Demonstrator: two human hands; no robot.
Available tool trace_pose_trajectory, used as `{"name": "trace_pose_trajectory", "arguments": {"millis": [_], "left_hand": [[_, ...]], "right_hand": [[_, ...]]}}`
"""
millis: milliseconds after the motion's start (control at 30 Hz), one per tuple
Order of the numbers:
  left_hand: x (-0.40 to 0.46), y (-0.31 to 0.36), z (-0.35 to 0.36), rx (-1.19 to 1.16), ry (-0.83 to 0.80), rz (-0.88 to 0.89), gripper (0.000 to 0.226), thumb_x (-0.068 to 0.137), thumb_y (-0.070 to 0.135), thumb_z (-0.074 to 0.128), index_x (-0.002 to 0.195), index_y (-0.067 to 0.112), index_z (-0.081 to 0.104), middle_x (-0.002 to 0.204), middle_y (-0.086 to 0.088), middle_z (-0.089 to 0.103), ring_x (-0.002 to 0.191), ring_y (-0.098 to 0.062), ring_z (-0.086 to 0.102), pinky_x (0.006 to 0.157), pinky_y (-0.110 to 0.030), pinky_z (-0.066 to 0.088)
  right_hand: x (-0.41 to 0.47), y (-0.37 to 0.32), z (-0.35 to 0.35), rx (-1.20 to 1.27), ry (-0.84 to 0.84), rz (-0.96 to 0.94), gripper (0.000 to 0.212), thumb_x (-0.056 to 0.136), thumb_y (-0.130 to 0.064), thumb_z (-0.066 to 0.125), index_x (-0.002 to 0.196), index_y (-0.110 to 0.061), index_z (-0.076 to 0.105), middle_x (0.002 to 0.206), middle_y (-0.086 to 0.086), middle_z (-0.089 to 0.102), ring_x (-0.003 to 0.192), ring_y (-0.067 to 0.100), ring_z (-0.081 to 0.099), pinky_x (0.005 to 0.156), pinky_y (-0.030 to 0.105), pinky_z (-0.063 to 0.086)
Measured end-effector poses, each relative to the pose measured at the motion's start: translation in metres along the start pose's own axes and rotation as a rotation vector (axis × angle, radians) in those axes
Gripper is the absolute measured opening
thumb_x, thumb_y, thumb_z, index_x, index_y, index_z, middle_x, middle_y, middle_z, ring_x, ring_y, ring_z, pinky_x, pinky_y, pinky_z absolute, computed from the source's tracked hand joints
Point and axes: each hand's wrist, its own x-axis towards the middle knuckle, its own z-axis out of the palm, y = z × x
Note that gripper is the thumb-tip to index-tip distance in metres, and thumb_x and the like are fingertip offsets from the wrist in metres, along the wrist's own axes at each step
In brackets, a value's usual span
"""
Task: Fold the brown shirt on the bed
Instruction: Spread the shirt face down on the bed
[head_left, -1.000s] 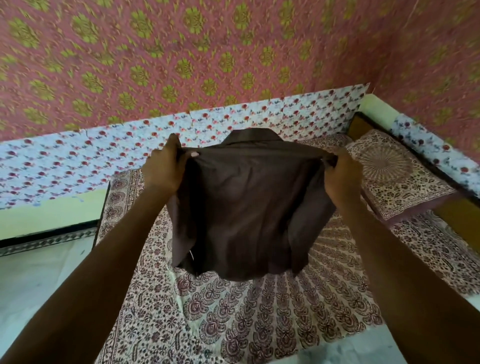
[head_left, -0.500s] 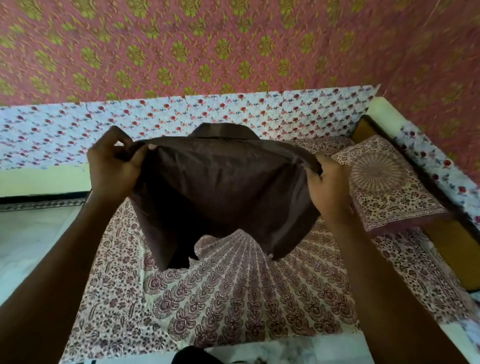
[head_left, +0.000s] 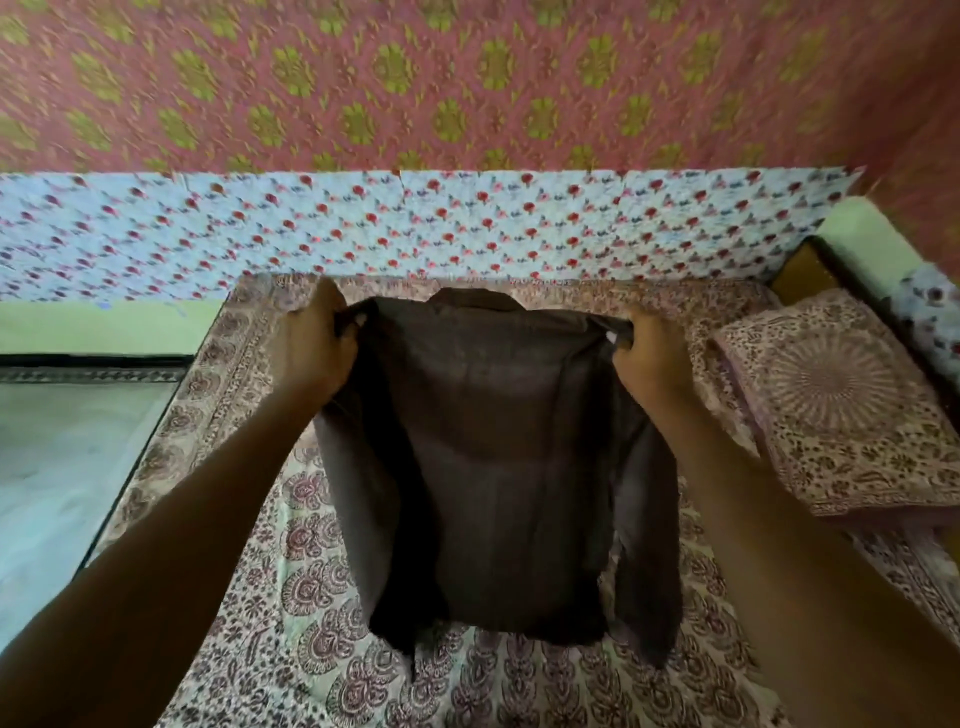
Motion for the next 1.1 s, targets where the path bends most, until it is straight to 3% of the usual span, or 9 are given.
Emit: {"name": "trace_pose_trajectory", "arguments": {"millis": [167, 333, 500, 600, 700, 767, 867, 967, 1100], "left_hand": [[0.042, -0.067, 0.106, 0.133, -0.16, -0.054, 0.016, 0.093, 0.027, 0.061, 0.1, 0.02, 0.048, 0.098, -0.017, 0.067, 0.089, -0.044, 0.065, 0.067, -0.045, 0.047], [0.082, -0.1, 0.202, 0.162, -0.246, -0.137, 0.028, 0.091, 0.01, 0.052, 0.118, 0.011, 0.044, 0.085, -0.017, 0.059, 0.081, -0.042, 0.064, 0.06, -0.044, 0.042], [0.124, -0.134, 0.295, 0.197, -0.325, -0.154, 0.03, 0.081, -0.006, 0.051, 0.081, 0.024, 0.052, 0.084, -0.006, 0.061, 0.082, -0.036, 0.065, 0.065, -0.041, 0.046], [0.149, -0.152, 0.341, 0.224, -0.318, -0.182, 0.042, 0.086, -0.005, 0.056, 0.107, 0.029, 0.069, 0.118, -0.003, 0.069, 0.099, -0.036, 0.068, 0.078, -0.045, 0.054], [0.176, -0.17, 0.395, 0.209, -0.291, -0.144, 0.046, 0.088, -0.006, 0.055, 0.123, 0.021, 0.068, 0.129, -0.005, 0.066, 0.108, -0.036, 0.065, 0.077, -0.043, 0.053], [0.188, -0.18, 0.428, 0.237, -0.319, -0.125, 0.05, 0.086, -0.004, 0.054, 0.13, 0.016, 0.063, 0.136, -0.008, 0.061, 0.119, -0.039, 0.057, 0.091, -0.052, 0.053], [0.191, -0.191, 0.474, 0.337, -0.432, -0.183, 0.069, 0.083, 0.004, 0.057, 0.149, 0.014, 0.042, 0.161, -0.007, 0.033, 0.143, -0.038, 0.027, 0.114, -0.061, 0.027], [0.165, -0.191, 0.512, 0.347, -0.511, -0.208, 0.072, 0.089, 0.016, 0.058, 0.156, 0.017, 0.029, 0.17, -0.006, 0.008, 0.152, -0.041, 0.008, 0.118, -0.067, 0.011], [0.096, -0.192, 0.546, 0.318, -0.622, 0.017, 0.059, 0.09, 0.041, 0.044, 0.14, 0.011, 0.053, 0.149, -0.013, 0.046, 0.126, -0.044, 0.05, 0.098, -0.057, 0.046]], "right_hand": [[0.048, 0.041, 0.123, -0.234, -0.198, 0.01, 0.025, 0.093, -0.011, 0.064, 0.117, -0.005, 0.059, 0.097, 0.019, 0.063, 0.095, 0.044, 0.061, 0.081, 0.059, 0.053], [0.091, 0.066, 0.212, -0.302, -0.328, 0.023, 0.031, 0.09, -0.005, 0.06, 0.121, -0.009, 0.06, 0.113, 0.019, 0.062, 0.111, 0.046, 0.056, 0.092, 0.06, 0.049], [0.146, 0.091, 0.287, -0.37, -0.298, -0.113, 0.057, 0.081, 0.001, 0.065, 0.135, -0.015, 0.059, 0.111, 0.02, 0.064, 0.106, 0.046, 0.059, 0.085, 0.053, 0.051], [0.186, 0.106, 0.337, -0.381, -0.265, -0.162, 0.064, 0.076, 0.004, 0.067, 0.136, -0.019, 0.062, 0.107, 0.018, 0.067, 0.099, 0.045, 0.061, 0.078, 0.051, 0.055], [0.228, 0.117, 0.384, -0.378, -0.201, -0.136, 0.059, 0.076, 0.004, 0.065, 0.132, -0.015, 0.062, 0.107, 0.018, 0.068, 0.101, 0.044, 0.061, 0.079, 0.051, 0.053], [0.249, 0.127, 0.415, -0.388, -0.188, -0.115, 0.056, 0.076, 0.003, 0.069, 0.129, -0.012, 0.06, 0.11, 0.02, 0.066, 0.104, 0.045, 0.06, 0.082, 0.054, 0.053], [0.263, 0.147, 0.462, -0.405, -0.216, -0.02, 0.061, 0.08, -0.008, 0.077, 0.136, -0.015, 0.054, 0.136, 0.022, 0.054, 0.125, 0.046, 0.045, 0.095, 0.06, 0.045], [0.234, 0.161, 0.499, -0.397, -0.166, -0.031, 0.057, 0.085, -0.021, 0.075, 0.138, -0.016, 0.055, 0.15, 0.021, 0.043, 0.135, 0.044, 0.032, 0.101, 0.063, 0.031], [0.156, 0.185, 0.538, -0.363, -0.334, -0.377, 0.053, 0.097, -0.047, 0.049, 0.143, -0.02, 0.054, 0.159, 0.01, 0.04, 0.138, 0.035, 0.04, 0.098, 0.057, 0.041]]}}
